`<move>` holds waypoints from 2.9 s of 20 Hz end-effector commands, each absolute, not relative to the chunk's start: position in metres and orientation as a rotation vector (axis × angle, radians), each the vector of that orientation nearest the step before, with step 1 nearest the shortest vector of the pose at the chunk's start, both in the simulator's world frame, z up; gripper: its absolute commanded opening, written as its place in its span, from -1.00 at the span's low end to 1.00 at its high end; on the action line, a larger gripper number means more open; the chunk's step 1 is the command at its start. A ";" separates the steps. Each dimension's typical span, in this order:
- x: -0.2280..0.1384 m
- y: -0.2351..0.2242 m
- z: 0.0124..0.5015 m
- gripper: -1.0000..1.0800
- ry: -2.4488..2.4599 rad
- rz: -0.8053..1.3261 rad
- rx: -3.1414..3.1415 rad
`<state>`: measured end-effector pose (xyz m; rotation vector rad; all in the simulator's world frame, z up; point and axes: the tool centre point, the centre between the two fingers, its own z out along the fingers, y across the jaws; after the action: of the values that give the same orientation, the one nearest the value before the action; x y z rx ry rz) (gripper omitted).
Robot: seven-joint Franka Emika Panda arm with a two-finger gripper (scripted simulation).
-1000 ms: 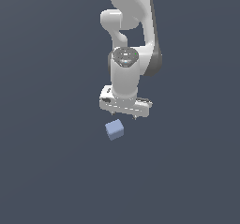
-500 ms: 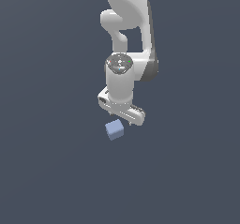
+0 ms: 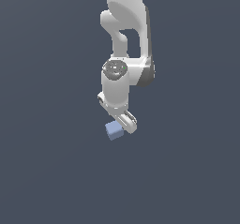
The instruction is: Pick up the object and move it to a goal position.
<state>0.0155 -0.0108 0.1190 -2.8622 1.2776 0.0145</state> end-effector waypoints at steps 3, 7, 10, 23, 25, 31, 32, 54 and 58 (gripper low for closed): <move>0.018 -0.017 0.113 0.92 1.455 0.010 -2.779; 0.019 -0.021 0.109 0.92 1.568 0.006 -2.719; 0.020 -0.024 0.107 0.92 1.629 0.003 -2.685; 0.020 -0.026 0.099 0.92 1.691 0.000 -2.648; 0.020 -0.026 0.091 0.92 1.692 0.000 -2.647; 0.019 -0.027 0.061 0.92 1.697 0.000 -2.644; 0.019 -0.026 0.058 0.92 1.697 0.000 -2.644; 0.027 -0.026 0.067 -1.00 1.696 -0.001 -2.644; 0.036 -0.026 0.085 -1.00 1.697 -0.001 -2.644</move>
<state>0.0323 -0.0263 0.0775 -2.6446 1.6968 0.0008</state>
